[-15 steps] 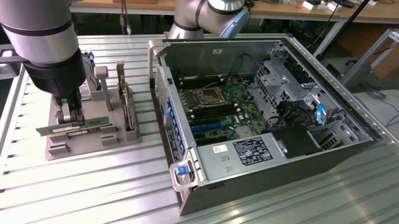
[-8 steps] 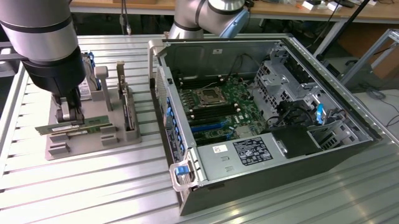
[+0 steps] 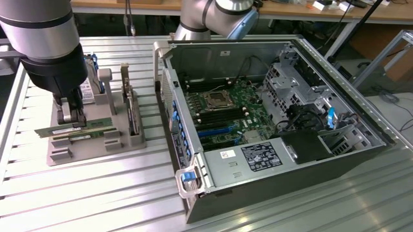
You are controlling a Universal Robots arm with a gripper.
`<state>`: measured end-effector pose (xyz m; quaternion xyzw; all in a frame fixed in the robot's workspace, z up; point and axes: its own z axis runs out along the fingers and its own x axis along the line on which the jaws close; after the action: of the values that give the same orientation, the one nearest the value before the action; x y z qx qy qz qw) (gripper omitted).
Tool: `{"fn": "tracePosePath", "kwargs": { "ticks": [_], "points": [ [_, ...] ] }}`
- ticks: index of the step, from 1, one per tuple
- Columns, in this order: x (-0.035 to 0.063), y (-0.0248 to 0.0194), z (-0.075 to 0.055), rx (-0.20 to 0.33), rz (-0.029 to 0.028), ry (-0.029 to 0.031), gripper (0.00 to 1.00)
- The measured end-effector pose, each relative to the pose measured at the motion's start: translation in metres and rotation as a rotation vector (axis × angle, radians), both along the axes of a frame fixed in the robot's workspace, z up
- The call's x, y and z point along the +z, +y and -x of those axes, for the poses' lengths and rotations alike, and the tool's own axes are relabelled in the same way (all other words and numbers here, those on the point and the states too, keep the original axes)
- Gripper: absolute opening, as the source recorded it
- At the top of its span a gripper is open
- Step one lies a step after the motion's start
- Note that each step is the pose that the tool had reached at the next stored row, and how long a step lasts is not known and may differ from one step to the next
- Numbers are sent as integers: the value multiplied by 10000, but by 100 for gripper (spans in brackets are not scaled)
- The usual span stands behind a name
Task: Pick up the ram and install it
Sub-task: 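Pick up the ram and move it above insertion slot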
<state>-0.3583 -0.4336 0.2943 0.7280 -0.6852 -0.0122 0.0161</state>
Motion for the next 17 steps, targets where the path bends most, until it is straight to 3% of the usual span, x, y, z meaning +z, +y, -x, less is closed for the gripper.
{"fn": "tracePosePath", "kwargs": {
  "ticks": [9, 17],
  "points": [
    [92, 0, -2, 0, 0, 1, 12],
    [111, 0, -3, 0, 4, 0, 12]
  ]
}}
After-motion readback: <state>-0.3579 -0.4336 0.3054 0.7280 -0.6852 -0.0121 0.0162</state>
